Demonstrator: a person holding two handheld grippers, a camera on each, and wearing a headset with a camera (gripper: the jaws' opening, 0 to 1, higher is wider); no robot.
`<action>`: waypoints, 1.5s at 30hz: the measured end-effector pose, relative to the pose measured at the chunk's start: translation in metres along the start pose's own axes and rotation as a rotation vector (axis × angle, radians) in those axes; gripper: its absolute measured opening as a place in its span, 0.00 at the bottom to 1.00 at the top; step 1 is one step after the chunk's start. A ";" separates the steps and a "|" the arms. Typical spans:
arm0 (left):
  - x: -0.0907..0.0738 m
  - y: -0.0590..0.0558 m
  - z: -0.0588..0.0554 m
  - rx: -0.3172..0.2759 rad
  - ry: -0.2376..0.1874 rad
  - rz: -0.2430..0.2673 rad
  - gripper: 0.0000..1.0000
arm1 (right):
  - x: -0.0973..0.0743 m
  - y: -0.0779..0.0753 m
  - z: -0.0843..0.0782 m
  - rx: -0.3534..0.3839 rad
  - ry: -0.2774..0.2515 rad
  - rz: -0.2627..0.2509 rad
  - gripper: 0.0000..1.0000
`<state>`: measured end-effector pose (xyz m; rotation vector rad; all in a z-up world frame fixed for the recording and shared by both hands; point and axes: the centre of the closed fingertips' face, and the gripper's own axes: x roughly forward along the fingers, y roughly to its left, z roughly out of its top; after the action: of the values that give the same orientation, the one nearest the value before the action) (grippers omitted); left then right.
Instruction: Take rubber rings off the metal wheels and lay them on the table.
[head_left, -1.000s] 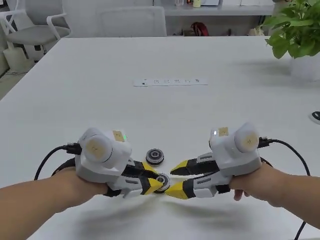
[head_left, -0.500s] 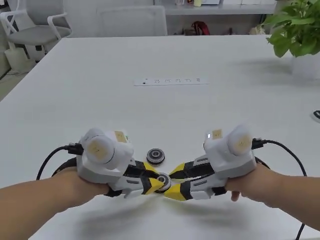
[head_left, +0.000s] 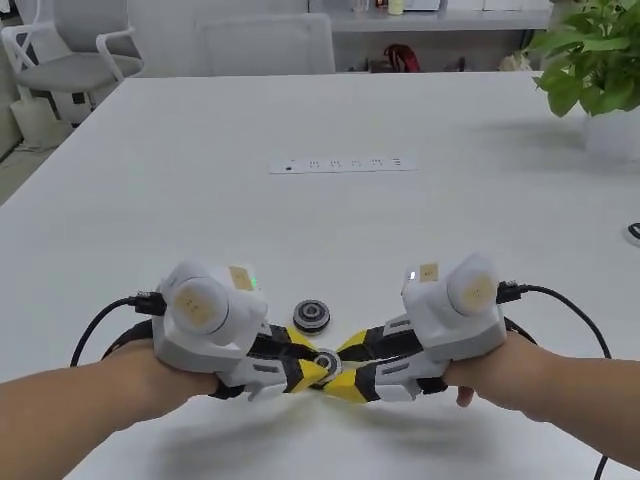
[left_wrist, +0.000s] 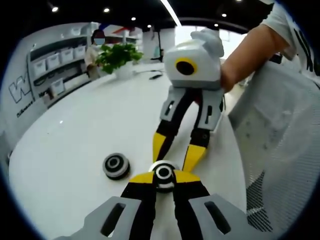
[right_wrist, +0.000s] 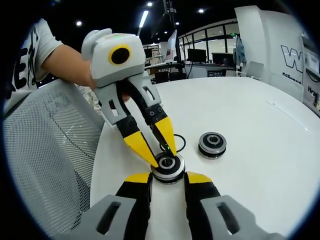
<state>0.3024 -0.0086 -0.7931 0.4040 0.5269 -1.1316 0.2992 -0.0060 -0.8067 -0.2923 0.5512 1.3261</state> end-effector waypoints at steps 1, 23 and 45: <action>0.000 0.000 0.000 0.000 0.001 0.000 0.13 | 0.000 0.000 0.000 0.002 0.000 0.000 0.22; 0.000 0.000 0.000 0.000 -0.002 0.008 0.13 | 0.002 0.003 0.000 0.017 0.001 0.003 0.27; 0.001 0.001 0.000 -0.007 -0.002 0.012 0.12 | -0.006 -0.001 -0.004 0.035 0.004 0.005 0.15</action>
<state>0.3031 -0.0089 -0.7936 0.3994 0.5263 -1.1181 0.2984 -0.0131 -0.8070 -0.2651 0.5781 1.3195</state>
